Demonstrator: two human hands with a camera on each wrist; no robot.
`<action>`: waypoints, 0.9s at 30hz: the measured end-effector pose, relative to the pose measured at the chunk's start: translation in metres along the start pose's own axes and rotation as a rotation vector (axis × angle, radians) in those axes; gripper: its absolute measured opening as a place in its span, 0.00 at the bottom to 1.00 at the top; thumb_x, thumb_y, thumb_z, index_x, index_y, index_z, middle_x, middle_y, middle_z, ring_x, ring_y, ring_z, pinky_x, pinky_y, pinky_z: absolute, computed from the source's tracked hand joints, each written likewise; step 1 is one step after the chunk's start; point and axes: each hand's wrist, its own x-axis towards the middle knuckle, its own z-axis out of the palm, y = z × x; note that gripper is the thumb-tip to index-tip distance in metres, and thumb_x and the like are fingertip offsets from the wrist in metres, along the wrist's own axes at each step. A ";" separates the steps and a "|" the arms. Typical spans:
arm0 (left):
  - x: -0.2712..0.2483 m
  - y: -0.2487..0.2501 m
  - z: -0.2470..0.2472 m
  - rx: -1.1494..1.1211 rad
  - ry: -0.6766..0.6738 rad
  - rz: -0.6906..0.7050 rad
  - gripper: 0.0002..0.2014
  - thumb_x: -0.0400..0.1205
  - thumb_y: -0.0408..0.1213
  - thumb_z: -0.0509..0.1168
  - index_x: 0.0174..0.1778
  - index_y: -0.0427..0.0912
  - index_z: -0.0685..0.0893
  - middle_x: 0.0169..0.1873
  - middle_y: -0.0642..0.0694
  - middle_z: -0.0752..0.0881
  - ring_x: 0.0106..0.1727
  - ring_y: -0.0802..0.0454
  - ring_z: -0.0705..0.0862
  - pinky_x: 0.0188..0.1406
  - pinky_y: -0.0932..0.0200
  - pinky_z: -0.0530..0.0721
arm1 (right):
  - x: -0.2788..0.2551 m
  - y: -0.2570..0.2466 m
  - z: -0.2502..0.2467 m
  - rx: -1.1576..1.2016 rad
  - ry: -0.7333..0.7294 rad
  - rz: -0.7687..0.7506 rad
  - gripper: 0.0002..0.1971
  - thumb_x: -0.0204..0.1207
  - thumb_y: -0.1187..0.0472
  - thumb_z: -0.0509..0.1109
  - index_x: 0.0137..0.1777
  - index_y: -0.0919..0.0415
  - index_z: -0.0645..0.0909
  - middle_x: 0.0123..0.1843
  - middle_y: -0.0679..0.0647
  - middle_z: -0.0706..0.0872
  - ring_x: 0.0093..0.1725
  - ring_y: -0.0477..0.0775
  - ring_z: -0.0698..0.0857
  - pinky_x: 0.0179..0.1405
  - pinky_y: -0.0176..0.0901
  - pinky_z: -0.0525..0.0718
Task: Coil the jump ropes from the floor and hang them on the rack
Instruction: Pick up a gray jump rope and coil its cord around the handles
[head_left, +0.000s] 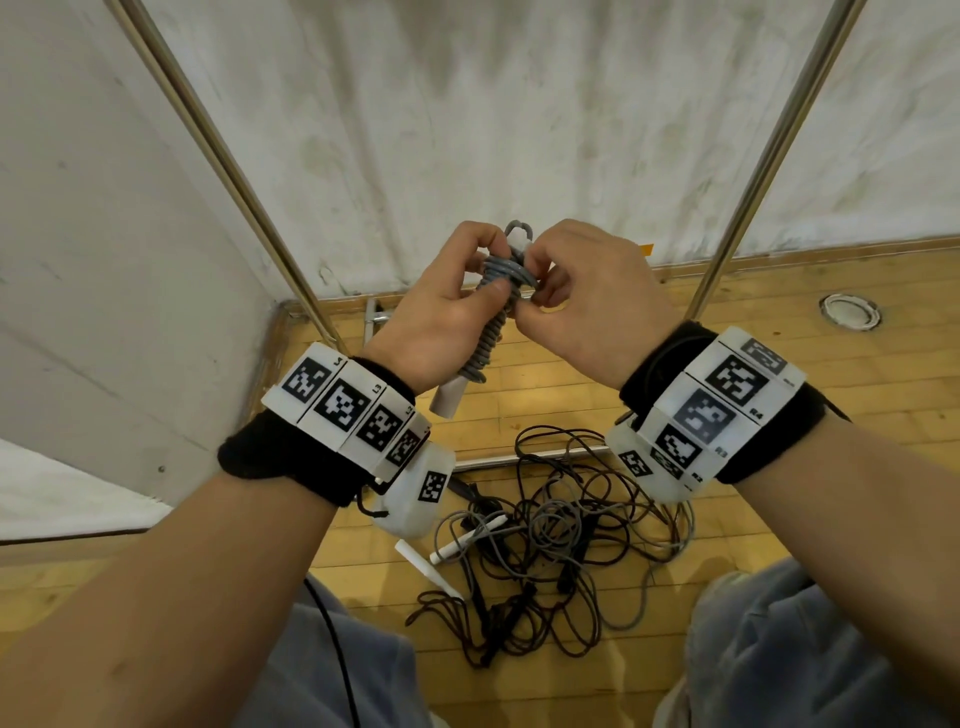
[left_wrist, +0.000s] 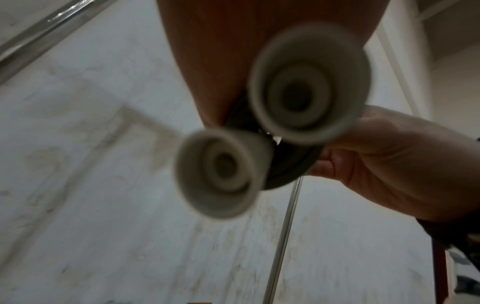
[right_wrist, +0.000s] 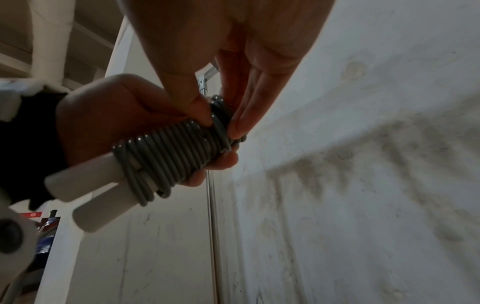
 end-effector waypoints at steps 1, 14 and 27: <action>0.000 0.000 0.000 0.022 0.004 0.004 0.13 0.84 0.25 0.56 0.49 0.52 0.70 0.45 0.47 0.75 0.37 0.40 0.75 0.42 0.25 0.79 | 0.000 0.000 0.001 -0.001 -0.002 0.003 0.07 0.66 0.63 0.72 0.40 0.65 0.81 0.41 0.54 0.80 0.35 0.55 0.83 0.41 0.54 0.84; -0.002 -0.003 -0.001 0.016 0.076 0.023 0.12 0.83 0.25 0.60 0.46 0.50 0.73 0.44 0.48 0.77 0.35 0.45 0.75 0.35 0.51 0.77 | 0.003 -0.006 0.003 -0.060 -0.026 -0.042 0.07 0.67 0.62 0.72 0.39 0.66 0.80 0.40 0.55 0.77 0.35 0.57 0.80 0.38 0.55 0.82; 0.001 0.022 0.003 -0.244 0.313 0.004 0.11 0.83 0.38 0.63 0.58 0.52 0.72 0.40 0.46 0.82 0.37 0.49 0.82 0.38 0.49 0.82 | 0.018 -0.023 -0.023 -0.109 0.044 -0.174 0.04 0.65 0.66 0.69 0.36 0.68 0.80 0.36 0.57 0.78 0.32 0.56 0.80 0.35 0.56 0.82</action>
